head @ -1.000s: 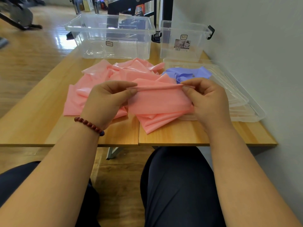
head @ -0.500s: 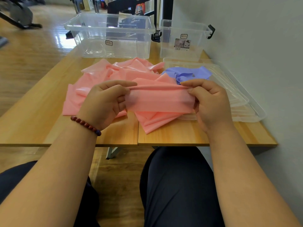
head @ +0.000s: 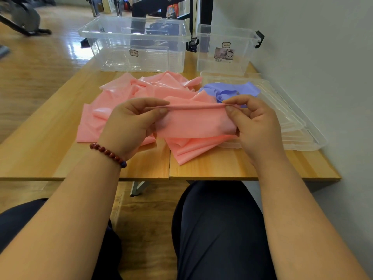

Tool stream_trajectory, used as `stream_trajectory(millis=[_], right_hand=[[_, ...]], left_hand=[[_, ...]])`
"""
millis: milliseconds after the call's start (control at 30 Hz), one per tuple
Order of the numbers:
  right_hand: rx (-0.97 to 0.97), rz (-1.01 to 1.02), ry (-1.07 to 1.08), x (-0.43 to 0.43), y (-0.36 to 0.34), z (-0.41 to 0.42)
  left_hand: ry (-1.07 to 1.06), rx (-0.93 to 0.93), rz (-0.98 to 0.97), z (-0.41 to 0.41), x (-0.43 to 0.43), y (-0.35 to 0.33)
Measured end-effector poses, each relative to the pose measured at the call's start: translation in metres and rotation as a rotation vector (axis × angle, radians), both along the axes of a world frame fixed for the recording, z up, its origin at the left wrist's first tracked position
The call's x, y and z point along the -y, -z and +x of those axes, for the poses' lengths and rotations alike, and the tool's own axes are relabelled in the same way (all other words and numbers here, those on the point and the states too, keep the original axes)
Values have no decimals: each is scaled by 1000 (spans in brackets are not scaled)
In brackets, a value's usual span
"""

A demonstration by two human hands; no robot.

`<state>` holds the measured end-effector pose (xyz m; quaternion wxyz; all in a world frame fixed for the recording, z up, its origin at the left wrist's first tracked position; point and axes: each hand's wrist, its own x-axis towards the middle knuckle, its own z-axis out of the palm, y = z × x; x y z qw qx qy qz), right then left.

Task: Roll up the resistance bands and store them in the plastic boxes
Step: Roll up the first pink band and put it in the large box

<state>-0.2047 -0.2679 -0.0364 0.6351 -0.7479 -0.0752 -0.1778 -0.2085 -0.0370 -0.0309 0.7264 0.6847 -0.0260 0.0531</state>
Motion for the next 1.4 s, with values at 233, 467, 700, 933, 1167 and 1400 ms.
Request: stream_trajectory(millis=[233, 467, 700, 933, 1167, 1400], right_hand=[[-33, 56, -2, 0, 0, 0], [-56, 53, 14, -1, 0, 0], [-19, 59, -11, -2, -1, -1], [-2, 15, 21, -2, 0, -2], [-19, 56, 16, -4, -5, -1], [-67, 93, -18, -4, -7, -1]], left_hand=[[15, -9, -23, -2, 0, -2], [36, -16, -35, -4, -2, -3], [-9, 34, 42, -6, -2, -6], [-34, 41, 33, -4, -4, -4], [15, 31, 18, -6, -3, -5], [39, 9, -9, -9, -3, -7]])
